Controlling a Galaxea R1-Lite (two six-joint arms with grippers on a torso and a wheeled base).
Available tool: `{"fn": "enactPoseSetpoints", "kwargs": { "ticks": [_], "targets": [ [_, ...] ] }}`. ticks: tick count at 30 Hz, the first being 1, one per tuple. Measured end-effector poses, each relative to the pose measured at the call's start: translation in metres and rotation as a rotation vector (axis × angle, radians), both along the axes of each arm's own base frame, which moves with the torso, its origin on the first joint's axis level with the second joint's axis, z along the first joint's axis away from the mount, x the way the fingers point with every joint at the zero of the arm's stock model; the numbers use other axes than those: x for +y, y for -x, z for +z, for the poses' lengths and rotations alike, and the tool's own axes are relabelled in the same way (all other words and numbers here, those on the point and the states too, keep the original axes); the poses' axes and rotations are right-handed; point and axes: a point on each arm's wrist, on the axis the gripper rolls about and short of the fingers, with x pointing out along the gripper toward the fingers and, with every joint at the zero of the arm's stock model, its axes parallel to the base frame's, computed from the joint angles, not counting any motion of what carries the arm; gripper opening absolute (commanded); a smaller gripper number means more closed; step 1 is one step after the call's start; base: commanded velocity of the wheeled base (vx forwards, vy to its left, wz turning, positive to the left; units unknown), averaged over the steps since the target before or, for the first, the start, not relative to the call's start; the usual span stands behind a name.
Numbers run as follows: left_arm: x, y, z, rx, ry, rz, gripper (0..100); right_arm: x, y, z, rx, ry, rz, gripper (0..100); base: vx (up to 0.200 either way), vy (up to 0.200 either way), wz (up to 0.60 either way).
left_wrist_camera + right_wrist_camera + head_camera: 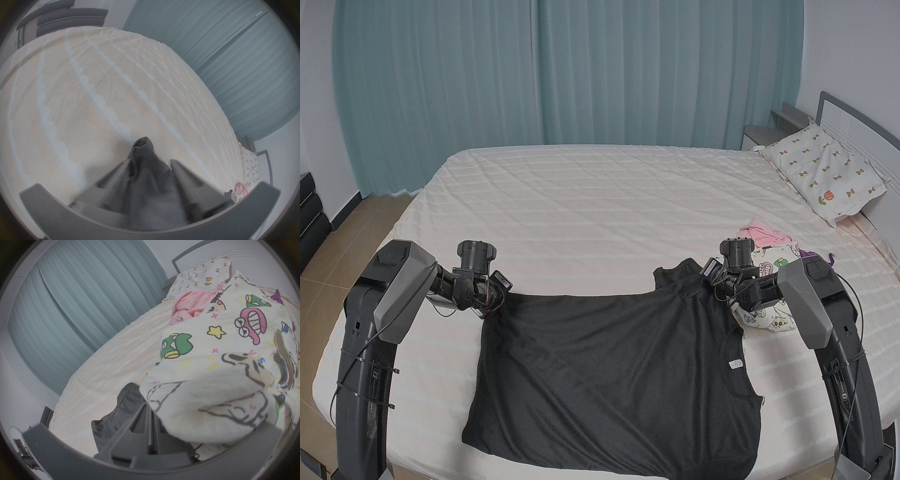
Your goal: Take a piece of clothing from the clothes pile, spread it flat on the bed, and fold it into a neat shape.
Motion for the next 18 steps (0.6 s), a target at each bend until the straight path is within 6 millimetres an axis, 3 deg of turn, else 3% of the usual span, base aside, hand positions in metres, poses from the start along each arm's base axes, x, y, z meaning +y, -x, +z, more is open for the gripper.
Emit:
{"fn": "enactPoseSetpoints", "kwargs": {
  "ticks": [7, 18],
  "targets": [
    [0.01, -0.004, -0.003, -0.007, -0.029, 0.017, 0, 0.001, -0.004, 0.008, -0.041, -0.011, -0.012, 0, 0.0, 0.0, 0.0],
    [0.038, -0.022, 0.026, -0.127, -0.015, 0.187, 0, 0.002, -0.01, 0.032, -0.183, -0.035, -0.023, 0, 0.0, 0.0, 0.0]
  ]
}}
